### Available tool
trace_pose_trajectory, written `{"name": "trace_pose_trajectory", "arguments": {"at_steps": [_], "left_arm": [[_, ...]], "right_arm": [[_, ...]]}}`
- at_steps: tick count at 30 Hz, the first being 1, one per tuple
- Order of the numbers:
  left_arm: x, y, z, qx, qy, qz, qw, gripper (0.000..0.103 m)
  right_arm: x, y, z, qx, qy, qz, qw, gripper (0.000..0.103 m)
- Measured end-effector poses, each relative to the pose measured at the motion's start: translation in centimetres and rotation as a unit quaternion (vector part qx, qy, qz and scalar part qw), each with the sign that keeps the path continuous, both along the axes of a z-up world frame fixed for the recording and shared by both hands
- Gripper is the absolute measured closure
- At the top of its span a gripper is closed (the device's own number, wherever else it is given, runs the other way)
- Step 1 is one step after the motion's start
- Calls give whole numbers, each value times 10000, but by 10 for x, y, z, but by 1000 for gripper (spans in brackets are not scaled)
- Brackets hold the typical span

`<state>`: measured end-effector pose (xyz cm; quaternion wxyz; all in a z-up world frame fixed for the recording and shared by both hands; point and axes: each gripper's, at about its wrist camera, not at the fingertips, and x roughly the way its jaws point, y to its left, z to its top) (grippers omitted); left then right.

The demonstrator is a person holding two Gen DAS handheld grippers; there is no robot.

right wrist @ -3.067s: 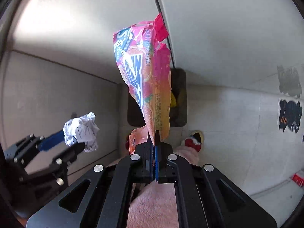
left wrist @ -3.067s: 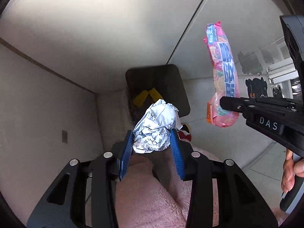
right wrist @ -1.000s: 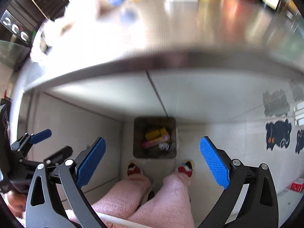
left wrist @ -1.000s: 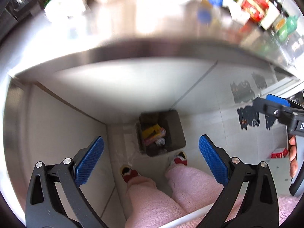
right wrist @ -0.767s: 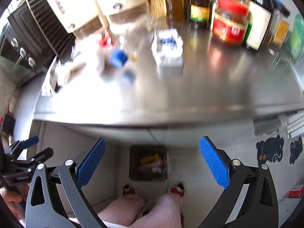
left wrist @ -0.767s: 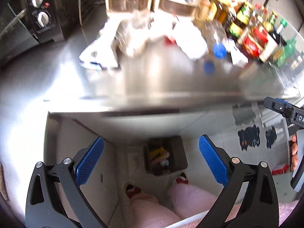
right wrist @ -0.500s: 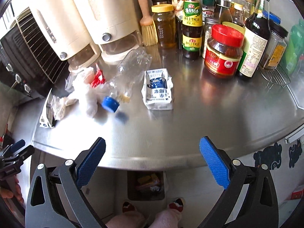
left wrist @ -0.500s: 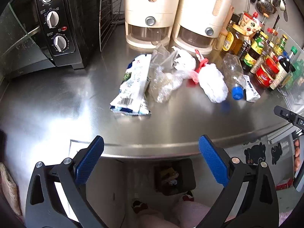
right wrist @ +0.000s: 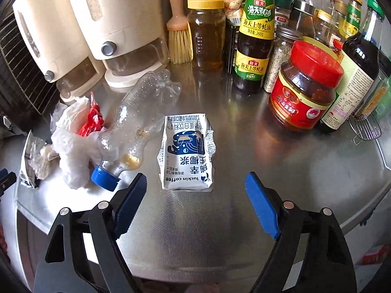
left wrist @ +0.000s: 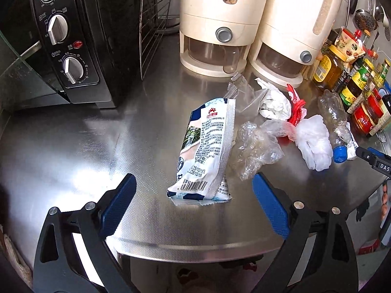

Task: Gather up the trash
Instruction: 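Grasp the white snack packet with the left tool while the right tool grasps the coffee carton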

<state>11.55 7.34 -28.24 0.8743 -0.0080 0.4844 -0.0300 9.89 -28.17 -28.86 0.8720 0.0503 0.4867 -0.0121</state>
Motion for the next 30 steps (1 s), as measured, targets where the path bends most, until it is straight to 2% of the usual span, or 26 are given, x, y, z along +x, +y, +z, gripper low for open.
{"name": "trace_pose_trajectory", "arguments": {"at_steps": [10,14,17,18,19,23,30], "left_arm": [[27,5,-29,54,335,10,9994,28],[31,4,-40,6,472,-64,9989,42],[31,0,-39,112,404,-131,9990,50],[30,-1,-39,92,414,-141,9990,52],[30,-2,-38,72,422,-145,9990,53],[23,-7,-30,87,330,-192,9992,59],[1,-13,-1,44,24,-212,9998,63]], "right_arm": [[19,2,-18,5,180,6,9998,24],[24,5,-27,2,266,22,9996,26],[27,6,-32,-69,242,62,9997,34],[27,7,-32,-147,223,75,9996,43],[27,8,-32,-160,188,94,9997,46],[25,8,-28,-128,142,95,9998,47],[5,8,3,-180,-227,141,9995,51]]}}
